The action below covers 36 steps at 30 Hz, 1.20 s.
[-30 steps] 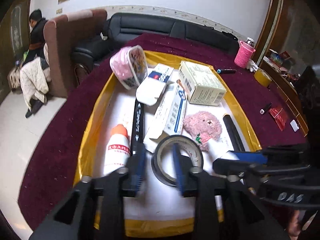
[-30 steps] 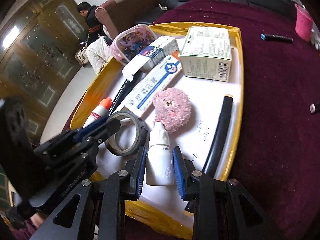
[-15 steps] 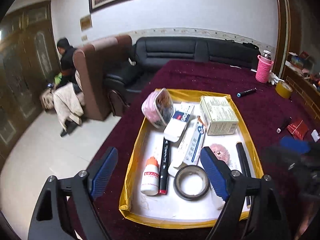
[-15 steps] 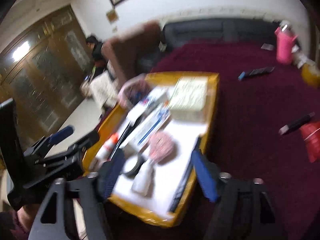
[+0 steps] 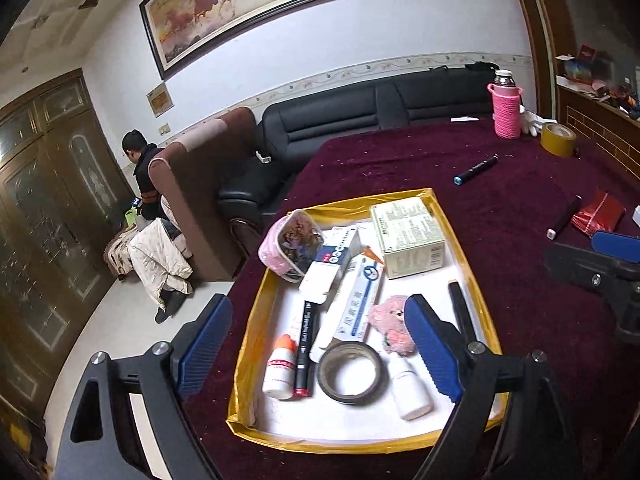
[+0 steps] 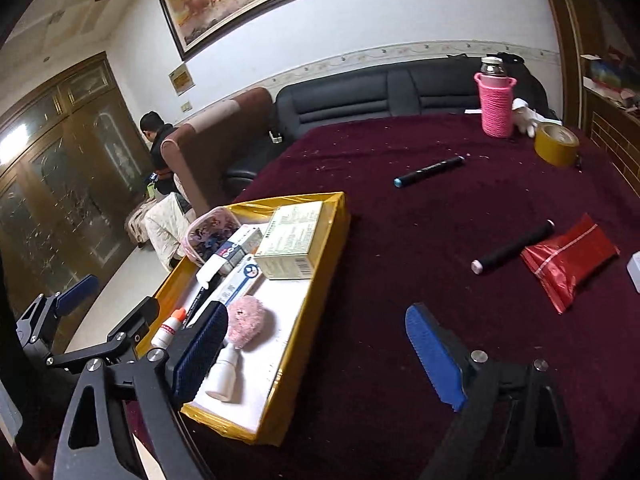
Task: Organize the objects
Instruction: 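Reach to the black marker beside the red packet and grasp it with the left gripper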
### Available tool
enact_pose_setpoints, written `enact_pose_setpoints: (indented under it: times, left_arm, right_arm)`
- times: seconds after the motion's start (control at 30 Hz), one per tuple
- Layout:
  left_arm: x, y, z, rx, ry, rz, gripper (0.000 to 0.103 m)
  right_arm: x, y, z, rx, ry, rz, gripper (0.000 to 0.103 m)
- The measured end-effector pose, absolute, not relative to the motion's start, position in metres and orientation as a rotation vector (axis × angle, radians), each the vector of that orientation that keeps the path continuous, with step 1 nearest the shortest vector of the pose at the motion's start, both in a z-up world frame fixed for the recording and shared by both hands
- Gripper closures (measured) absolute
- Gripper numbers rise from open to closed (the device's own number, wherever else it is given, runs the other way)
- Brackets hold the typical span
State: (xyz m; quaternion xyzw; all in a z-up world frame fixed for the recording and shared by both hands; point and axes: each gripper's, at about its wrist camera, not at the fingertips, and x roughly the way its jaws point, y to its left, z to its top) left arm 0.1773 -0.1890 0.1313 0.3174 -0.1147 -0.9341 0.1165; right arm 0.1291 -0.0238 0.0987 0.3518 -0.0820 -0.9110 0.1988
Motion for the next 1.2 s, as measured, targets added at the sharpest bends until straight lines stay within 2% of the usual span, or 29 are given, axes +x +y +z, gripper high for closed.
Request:
enact_pose_setpoints:
  times: [1.03, 1.2]
  left_arm:
    - [0.155, -0.131, 0.114, 1.082, -0.469, -2.756, 0.015]
    - [0.136, -0.121, 0.110, 1.205, -0.401, -2.810, 0.015]
  right_arm:
    - [0.129, 0.046, 0.090, 1.046, -0.363, -2.586, 0.009]
    - [0.120, 0.078, 0.089, 1.067, -0.408, -2.623, 0.009]
